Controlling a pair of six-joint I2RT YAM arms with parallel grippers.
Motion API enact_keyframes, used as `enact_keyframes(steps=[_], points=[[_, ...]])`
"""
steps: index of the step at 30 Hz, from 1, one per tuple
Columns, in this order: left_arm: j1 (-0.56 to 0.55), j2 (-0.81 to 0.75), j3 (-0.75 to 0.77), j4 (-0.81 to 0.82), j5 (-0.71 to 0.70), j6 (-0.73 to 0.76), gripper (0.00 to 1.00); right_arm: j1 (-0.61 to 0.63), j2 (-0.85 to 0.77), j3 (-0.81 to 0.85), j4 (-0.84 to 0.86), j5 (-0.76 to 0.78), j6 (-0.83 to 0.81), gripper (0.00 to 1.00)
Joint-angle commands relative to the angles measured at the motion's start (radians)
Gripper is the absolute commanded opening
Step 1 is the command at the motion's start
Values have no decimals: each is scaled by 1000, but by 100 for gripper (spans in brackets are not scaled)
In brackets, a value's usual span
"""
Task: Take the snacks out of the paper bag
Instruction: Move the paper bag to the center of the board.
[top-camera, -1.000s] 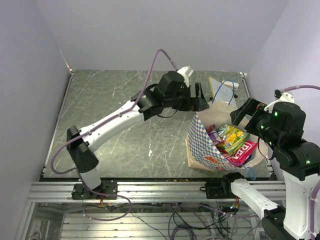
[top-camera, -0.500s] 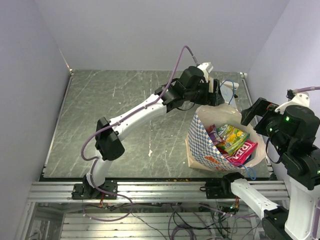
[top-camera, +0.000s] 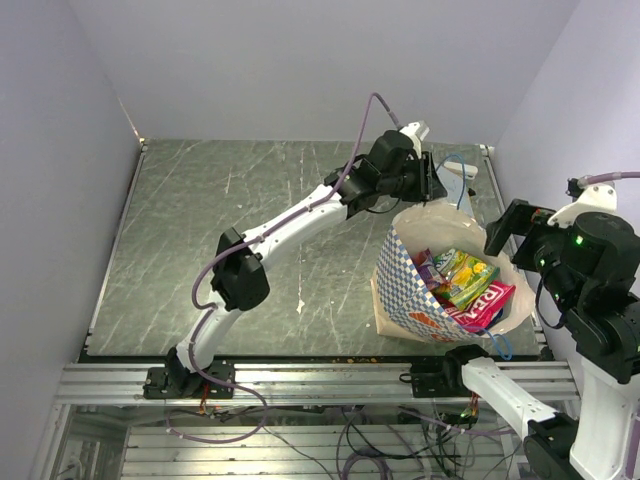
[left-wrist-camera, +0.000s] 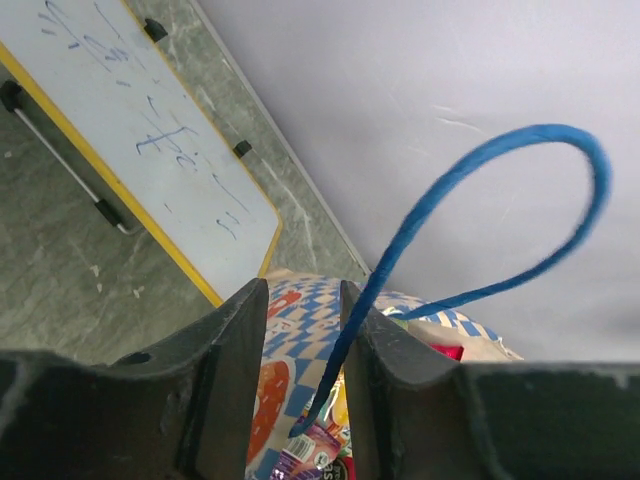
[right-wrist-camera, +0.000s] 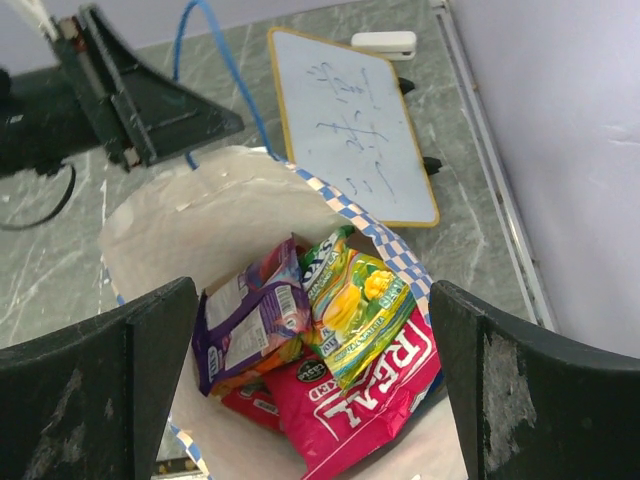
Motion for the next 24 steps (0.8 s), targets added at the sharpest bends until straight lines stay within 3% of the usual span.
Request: enact_keyframes(steps=[1,9,15,24], points=[[15,6,34,134,67,-25,42,-10,-21,-11,5,-144,-79,100],[16,3,53,161,91,-30,7,-8,-42,-56,39,-243,-108,100],[25,-103,-85,220,96,-55,7,0,-34,-27,18,-195,-152,100],[26,-242,-213,183,61,-41,7,9,-20,-25,31,-178,-163,100]])
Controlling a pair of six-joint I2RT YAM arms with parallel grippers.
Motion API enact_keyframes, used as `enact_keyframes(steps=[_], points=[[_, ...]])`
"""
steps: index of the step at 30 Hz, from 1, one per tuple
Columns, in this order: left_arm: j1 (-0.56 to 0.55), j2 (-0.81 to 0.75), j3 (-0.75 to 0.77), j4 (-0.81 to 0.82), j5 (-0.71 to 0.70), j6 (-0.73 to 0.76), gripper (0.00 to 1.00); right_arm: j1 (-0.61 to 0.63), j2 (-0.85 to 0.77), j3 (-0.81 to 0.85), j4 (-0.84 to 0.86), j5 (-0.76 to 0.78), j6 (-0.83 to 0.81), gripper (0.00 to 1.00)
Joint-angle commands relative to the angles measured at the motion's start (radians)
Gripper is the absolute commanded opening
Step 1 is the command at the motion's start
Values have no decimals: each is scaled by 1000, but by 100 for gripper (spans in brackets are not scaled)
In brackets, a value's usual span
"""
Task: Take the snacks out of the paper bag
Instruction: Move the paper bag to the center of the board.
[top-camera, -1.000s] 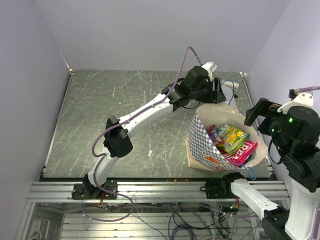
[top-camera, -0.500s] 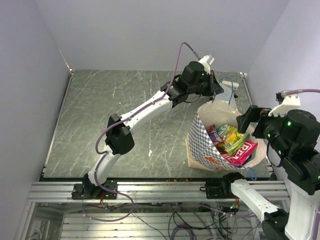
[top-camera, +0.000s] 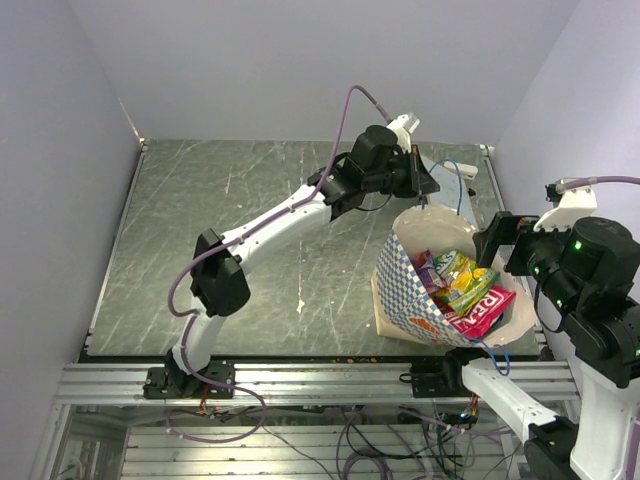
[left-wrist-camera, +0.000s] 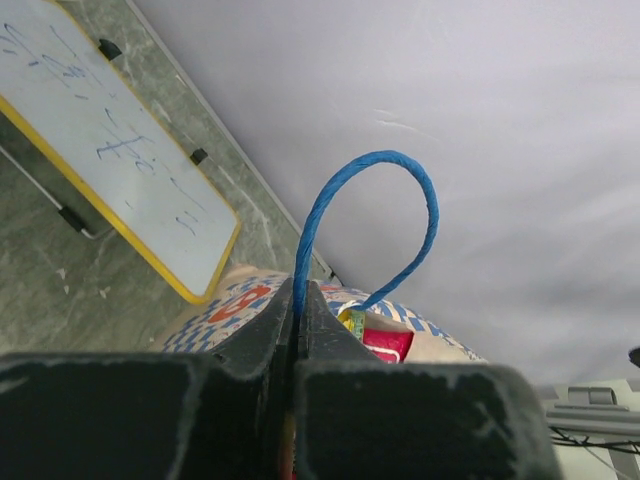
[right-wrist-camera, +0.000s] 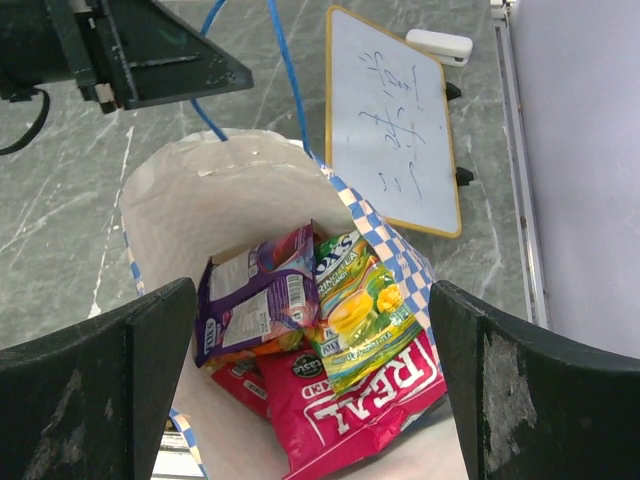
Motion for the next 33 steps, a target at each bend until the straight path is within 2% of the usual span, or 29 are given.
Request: enact_keyframes(steps=[1,11,16,23,33], points=[[6,-116,-56,51,-5,-5,7,3,11,12,12,7,-17,100],[6,-271,-244,41,-23,-39,7,3,34,8,-6,-9,73,100],[22,-389,-405,76,-39,-106,7,2,46,-27,-31,-10,117,100],[68,-559,-550,-29,-106,-132,7,2,70,-18,-50,-26,206,100],[202,-818,-702,-208,-218,-128,7,2,67,-14,-66,-33,512,100]])
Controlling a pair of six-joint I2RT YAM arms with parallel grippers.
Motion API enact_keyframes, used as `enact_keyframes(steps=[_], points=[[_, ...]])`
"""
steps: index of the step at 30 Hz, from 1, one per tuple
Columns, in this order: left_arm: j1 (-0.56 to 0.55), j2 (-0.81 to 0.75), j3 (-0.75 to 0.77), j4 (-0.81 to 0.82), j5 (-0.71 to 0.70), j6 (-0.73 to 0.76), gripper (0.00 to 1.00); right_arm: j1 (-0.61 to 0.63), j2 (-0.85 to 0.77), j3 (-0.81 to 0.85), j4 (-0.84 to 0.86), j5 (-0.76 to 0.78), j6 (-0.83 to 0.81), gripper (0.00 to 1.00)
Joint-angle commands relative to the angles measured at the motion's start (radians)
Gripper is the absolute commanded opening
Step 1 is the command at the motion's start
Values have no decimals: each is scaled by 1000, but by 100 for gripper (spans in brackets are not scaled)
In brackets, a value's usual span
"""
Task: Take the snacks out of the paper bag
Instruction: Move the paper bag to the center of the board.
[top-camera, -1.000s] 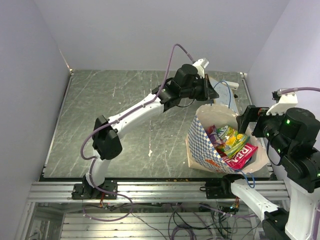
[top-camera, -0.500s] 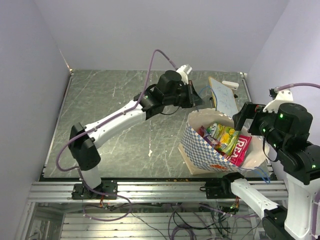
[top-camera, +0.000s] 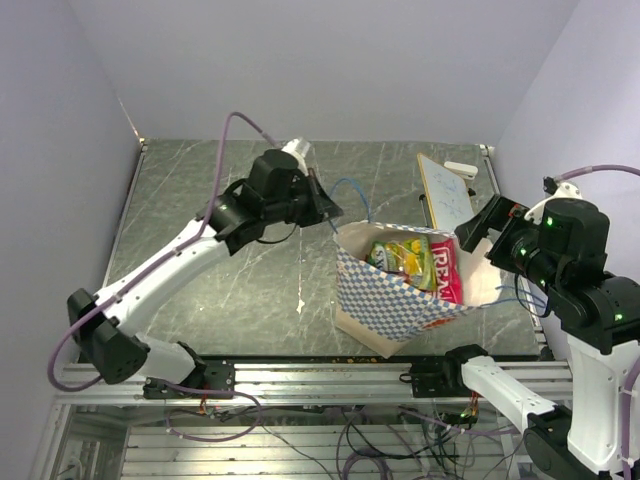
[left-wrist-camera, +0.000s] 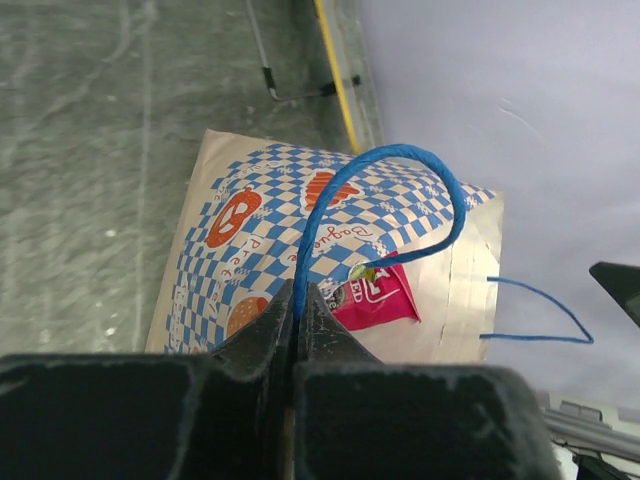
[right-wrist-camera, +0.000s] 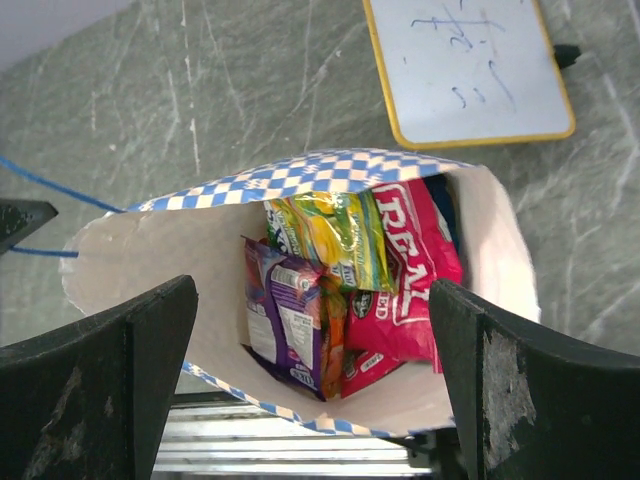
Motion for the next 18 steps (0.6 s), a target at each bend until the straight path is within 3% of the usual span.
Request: enact_keyframes(steps=[1,13,18], points=[[69,-150,-8,-26,-105,-10,7,2,-16,6,1,1,157,100],[86,-276,-6,-190,-207,-22,7,2,-63,29,-76,-35,241,100],[86,-290,-29,-192,-192,-41,7,4,-203,-113,-77,-83,383,100]])
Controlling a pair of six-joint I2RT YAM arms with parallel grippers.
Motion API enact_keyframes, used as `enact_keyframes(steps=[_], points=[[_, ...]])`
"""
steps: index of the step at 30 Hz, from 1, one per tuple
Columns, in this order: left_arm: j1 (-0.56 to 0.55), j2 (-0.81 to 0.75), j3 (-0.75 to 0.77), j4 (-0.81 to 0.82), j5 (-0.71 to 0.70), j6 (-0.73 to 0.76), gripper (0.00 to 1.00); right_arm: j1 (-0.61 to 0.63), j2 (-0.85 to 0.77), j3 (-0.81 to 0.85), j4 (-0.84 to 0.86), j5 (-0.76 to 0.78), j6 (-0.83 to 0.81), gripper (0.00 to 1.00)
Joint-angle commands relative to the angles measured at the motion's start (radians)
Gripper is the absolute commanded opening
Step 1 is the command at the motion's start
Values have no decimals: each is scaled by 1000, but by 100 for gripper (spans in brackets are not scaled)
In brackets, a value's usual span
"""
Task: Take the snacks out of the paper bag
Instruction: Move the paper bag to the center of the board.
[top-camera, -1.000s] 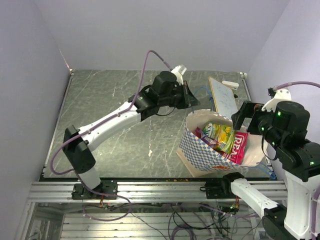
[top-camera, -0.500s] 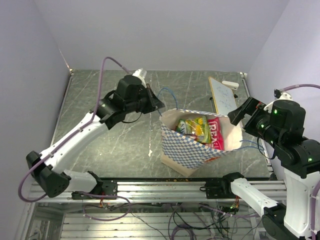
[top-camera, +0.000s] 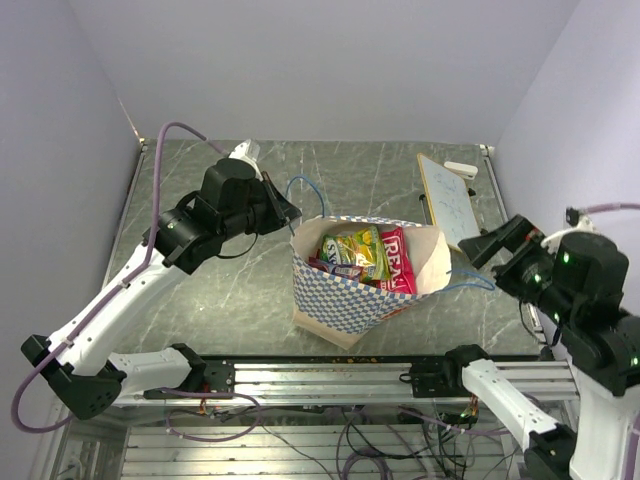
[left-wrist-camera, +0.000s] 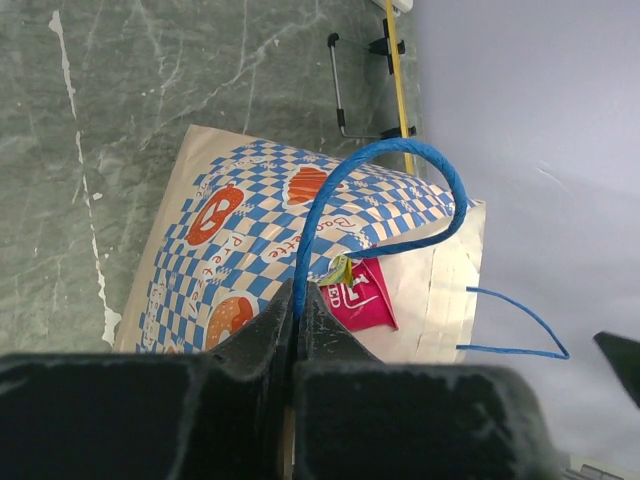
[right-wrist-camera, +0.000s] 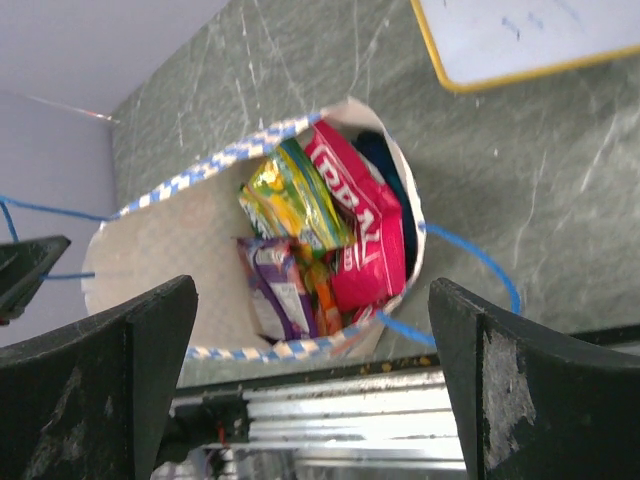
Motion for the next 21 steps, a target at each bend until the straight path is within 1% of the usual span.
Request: enact_keyframes(steps=[1,3,5,10,15,18,21], points=[[10,-41,11,48,-20,-34,7,5,-129,-131,-45,-40,177,100],[11,-49,10,36,-24,-35,7,7,-158,-186,-45,-38,219,100],[10,-58,10,21,-33,-34,7,8,-173,-206,-46,-24,217,100],[12,-82,13,-27,-88,-22,7,14,-182,-180,-47,18,143,100],[16,-87,-1,-17,-76,-22,7,27,-209,-181,-46,28,141,100],[17,-86,-11,-24,-71,-37,7,38,-228,-187,-46,71,169,100],[18,-95,-30,-14,-70,-44,7,45,-260,-260,-44,90,255,100]])
